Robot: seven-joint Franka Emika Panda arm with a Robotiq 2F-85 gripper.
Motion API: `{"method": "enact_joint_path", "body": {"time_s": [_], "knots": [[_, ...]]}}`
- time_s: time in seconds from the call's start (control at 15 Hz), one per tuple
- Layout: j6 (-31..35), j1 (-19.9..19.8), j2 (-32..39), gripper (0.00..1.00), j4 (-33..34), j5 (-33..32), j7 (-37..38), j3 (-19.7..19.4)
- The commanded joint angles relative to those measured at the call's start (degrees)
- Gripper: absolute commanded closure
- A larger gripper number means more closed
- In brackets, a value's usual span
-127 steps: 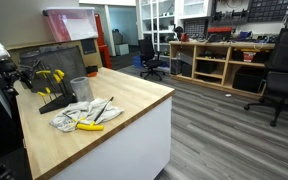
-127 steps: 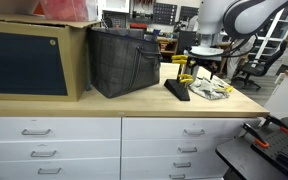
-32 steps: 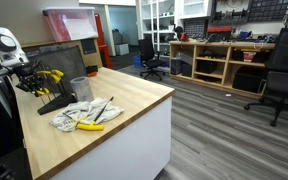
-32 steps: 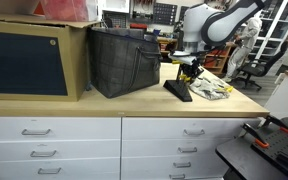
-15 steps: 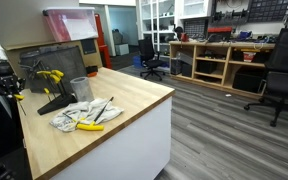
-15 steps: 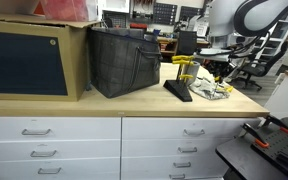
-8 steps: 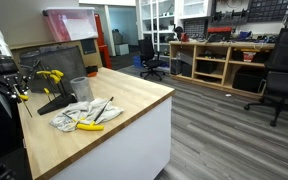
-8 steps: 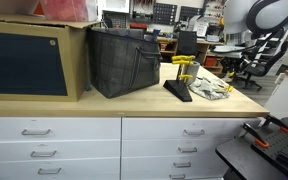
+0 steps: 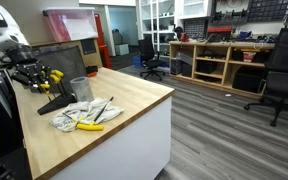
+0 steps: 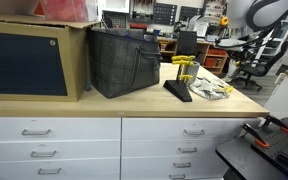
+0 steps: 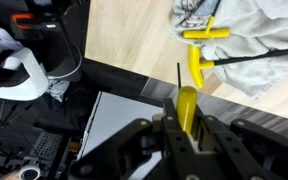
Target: Remove one small yellow object from the black platform and put it on the table on the right
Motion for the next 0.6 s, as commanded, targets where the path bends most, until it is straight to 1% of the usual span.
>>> {"method": "enact_joint_path", "body": {"time_s": [0.0,0.27,0.53], "knots": [[-3.42,0.17,5.18,0.96,6.69,-4.17,2.07,0.25],[-6.19,1.45,9.61,0.96,11.61,-9.16,3.29,-0.32],[-8.52,3.26,12.86,0.96,14.32,-12.47,3.95,-0.44]]}}
